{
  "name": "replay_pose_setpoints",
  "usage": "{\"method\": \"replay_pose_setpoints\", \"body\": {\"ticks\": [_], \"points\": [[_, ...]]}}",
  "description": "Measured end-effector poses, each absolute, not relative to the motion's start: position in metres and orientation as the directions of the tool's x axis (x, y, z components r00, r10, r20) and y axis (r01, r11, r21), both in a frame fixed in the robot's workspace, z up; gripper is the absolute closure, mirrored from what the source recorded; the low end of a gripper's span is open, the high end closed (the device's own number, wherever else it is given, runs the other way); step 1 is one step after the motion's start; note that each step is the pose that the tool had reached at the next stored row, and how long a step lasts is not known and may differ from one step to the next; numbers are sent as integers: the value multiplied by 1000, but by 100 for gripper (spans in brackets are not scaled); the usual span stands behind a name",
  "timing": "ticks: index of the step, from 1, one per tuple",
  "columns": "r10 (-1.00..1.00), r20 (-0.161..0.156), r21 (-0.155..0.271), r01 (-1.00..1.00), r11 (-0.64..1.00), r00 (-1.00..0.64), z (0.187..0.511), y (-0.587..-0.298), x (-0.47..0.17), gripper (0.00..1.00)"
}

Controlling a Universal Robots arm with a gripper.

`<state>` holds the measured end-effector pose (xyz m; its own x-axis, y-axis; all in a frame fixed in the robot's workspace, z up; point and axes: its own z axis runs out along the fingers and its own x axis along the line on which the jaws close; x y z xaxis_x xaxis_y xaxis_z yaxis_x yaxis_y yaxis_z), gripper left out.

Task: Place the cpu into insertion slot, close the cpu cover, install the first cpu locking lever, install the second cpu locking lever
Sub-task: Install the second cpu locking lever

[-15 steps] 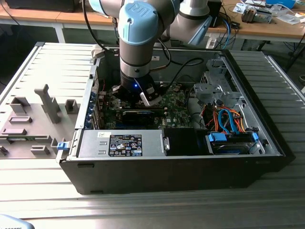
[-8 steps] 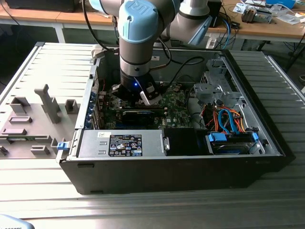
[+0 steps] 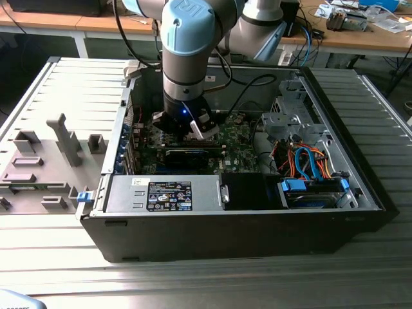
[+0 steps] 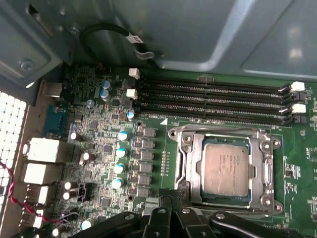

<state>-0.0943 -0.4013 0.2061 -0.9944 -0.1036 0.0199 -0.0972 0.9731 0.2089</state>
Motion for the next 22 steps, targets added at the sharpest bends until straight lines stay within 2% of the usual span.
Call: {"method": "replay_pose_setpoints", "body": {"ticks": [4, 22], "points": [[-106, 19, 218, -99, 971, -994, 203, -399, -94, 89], [-120, 21, 207, -113, 972, -993, 198, -398, -101, 89]]}}
